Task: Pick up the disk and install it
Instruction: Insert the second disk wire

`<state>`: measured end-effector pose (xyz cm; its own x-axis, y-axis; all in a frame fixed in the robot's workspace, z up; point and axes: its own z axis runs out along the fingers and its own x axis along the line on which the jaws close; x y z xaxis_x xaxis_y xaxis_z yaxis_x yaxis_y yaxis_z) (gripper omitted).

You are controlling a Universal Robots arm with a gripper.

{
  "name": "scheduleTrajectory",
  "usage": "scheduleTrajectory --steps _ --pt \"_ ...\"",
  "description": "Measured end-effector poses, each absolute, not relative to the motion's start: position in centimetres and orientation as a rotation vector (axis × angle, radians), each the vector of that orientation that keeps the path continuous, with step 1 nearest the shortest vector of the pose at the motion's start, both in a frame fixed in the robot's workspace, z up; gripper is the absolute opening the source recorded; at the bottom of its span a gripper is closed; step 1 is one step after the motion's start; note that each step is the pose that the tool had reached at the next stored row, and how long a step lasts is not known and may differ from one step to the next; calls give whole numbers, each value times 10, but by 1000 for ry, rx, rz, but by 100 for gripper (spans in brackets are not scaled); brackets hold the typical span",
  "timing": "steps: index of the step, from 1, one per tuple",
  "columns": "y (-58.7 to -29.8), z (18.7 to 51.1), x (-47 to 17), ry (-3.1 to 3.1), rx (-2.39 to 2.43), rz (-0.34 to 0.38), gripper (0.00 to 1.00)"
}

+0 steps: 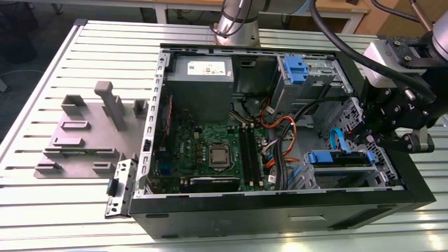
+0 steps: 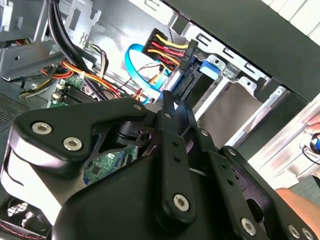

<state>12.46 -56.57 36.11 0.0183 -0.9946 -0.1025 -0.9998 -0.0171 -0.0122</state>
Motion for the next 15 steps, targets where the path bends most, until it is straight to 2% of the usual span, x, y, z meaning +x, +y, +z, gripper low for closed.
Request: scheduleTrajectory --steps 15 --pt "-558 359 155 2144 -2182 99 24"
